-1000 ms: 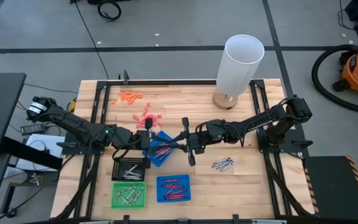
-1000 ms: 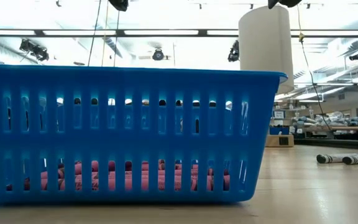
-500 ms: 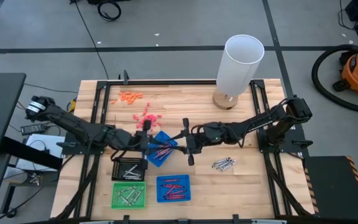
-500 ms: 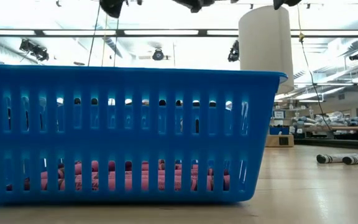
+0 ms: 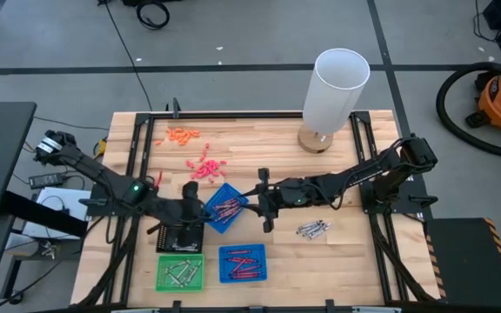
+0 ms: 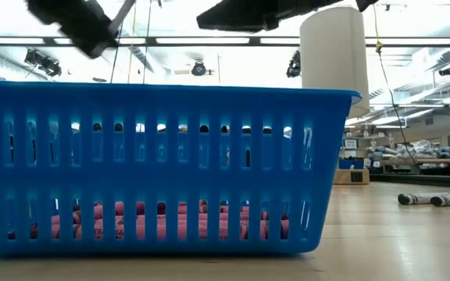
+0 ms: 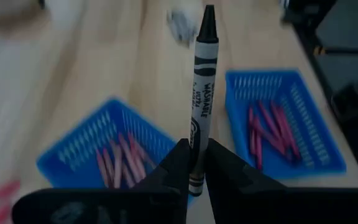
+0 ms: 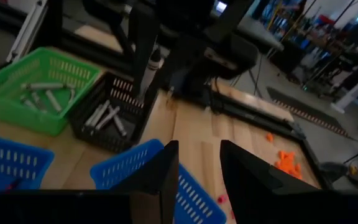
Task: Sort crayons
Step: Put the black crayon into the black bin, then put the white crayon into the green bin
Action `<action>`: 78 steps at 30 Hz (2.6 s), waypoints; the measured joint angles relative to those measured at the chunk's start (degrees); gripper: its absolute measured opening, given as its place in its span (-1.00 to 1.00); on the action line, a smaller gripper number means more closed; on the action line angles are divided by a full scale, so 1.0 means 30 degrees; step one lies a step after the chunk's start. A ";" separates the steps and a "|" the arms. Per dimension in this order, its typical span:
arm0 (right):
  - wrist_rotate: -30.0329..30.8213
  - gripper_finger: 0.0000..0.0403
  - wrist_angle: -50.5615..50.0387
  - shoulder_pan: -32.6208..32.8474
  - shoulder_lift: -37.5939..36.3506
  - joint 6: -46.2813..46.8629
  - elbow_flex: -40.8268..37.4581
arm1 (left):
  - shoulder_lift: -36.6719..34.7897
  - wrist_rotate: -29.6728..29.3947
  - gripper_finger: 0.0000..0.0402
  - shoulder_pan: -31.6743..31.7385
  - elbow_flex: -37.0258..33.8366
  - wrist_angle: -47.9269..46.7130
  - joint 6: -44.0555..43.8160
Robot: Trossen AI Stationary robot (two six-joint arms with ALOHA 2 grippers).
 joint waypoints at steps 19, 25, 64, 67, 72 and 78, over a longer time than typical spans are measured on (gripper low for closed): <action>0.0066 -0.38 -0.4018 -0.0095 0.0007 0.1652 0.0000 | 0.0045 -0.0840 -0.78 -0.4853 -0.1484 -0.7057 -1.0051; 0.0109 -0.38 -0.4361 -0.0102 0.0007 0.1871 0.0000 | 0.0053 -0.0318 -0.78 -0.5388 -0.2889 -0.6613 -1.2027; -0.4111 -0.29 -2.0581 0.0716 0.0007 0.9361 0.0000 | 0.0512 -0.0067 -0.14 -0.4158 -0.1185 -0.4790 -0.4704; -0.4112 -0.30 -2.0774 0.1228 0.0007 1.0117 -0.0127 | 0.0504 -0.0509 -0.14 -0.3750 -0.1107 -0.4755 -0.3723; -0.4254 -0.30 -2.1028 0.2363 0.0022 1.1855 -0.0373 | 0.0504 -0.1002 -0.14 -0.3022 -0.1107 -0.4767 -0.2842; -0.4402 -0.34 -2.1236 0.4659 0.0022 1.3118 -0.0372 | 0.0504 -0.1068 -0.14 -0.2181 -0.1107 -0.4758 -0.1490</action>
